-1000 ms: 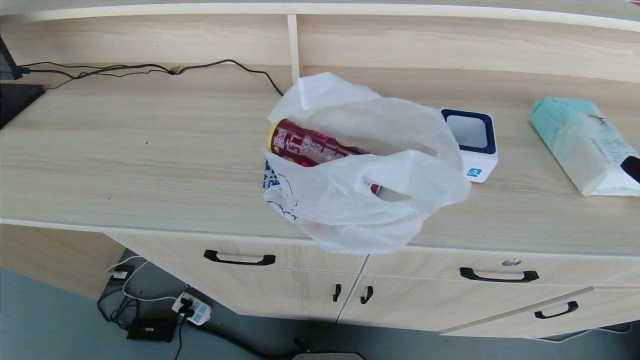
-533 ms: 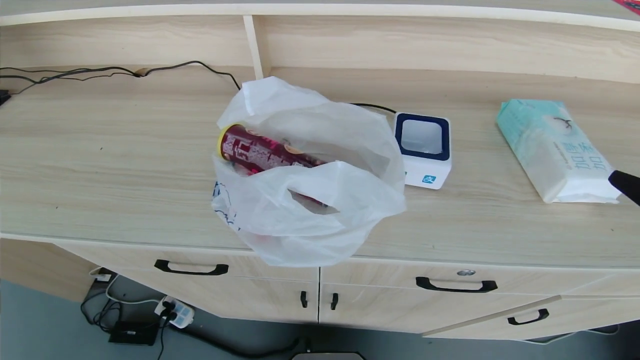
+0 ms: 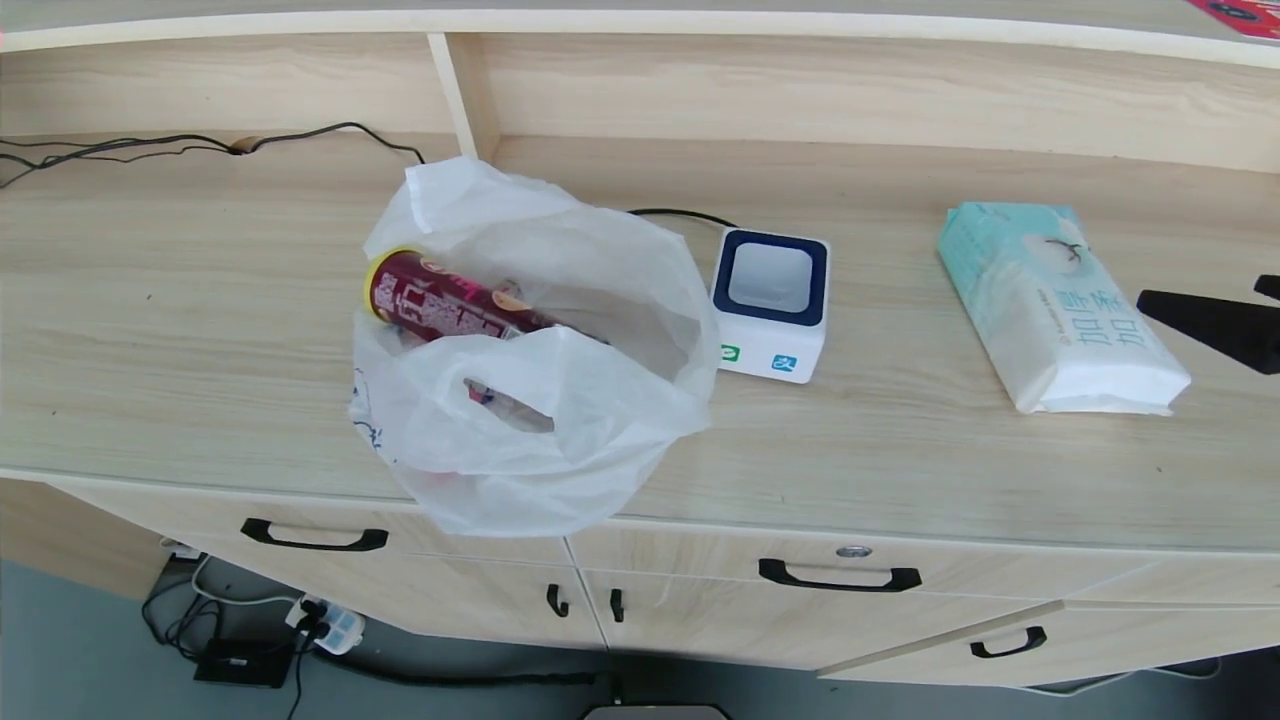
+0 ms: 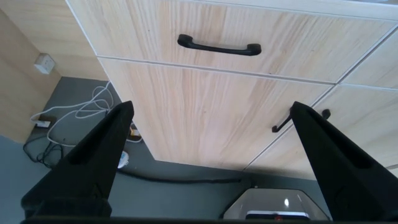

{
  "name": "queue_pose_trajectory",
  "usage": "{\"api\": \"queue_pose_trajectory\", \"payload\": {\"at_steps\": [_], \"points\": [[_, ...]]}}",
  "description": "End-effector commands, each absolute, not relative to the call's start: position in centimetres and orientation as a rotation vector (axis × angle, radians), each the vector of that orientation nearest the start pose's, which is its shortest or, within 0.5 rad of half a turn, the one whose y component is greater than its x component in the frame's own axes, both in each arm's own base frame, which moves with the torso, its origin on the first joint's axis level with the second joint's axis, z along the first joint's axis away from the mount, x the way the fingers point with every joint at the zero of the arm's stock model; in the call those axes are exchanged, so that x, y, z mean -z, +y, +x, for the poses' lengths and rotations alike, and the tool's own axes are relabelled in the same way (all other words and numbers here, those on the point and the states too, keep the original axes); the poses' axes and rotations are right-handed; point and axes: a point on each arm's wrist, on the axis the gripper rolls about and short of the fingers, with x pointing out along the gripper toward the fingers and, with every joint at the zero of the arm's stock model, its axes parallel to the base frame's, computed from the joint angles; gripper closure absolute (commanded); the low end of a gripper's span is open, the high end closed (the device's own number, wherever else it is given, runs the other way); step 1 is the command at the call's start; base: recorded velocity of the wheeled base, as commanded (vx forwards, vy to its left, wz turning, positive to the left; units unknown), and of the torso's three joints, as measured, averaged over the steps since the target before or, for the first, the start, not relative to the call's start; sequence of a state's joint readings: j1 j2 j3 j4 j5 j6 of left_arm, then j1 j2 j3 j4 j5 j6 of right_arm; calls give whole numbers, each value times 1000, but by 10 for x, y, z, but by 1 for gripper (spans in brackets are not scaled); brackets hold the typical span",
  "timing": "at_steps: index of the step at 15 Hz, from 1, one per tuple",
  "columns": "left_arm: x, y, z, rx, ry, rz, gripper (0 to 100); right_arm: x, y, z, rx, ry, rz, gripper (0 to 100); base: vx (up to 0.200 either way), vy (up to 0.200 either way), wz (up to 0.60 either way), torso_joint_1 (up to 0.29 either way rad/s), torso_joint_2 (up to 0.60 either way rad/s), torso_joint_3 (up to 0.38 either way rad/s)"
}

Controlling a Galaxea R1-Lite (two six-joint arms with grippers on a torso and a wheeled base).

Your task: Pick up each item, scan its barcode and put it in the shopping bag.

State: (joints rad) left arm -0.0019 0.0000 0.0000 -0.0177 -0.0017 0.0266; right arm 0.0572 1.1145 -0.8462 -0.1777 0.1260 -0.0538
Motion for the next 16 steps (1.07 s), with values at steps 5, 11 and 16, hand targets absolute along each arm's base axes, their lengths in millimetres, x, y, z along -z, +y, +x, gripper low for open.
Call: {"api": "queue_pose_trajectory", "payload": {"at_steps": [5,11,16], "points": [[-78,0,-23,3,-20,25,0,-277,-3,245,-150,273,-34,0,0,0,0,0,0,0],[-78,0,-23,4,-23,26,0,-279,-11,280,-141,278,-22,0,0,0,0,0,0,0],[-78,0,-23,3,-23,28,0,-281,-15,293,-130,290,-19,0,0,0,0,0,0,0]]}}
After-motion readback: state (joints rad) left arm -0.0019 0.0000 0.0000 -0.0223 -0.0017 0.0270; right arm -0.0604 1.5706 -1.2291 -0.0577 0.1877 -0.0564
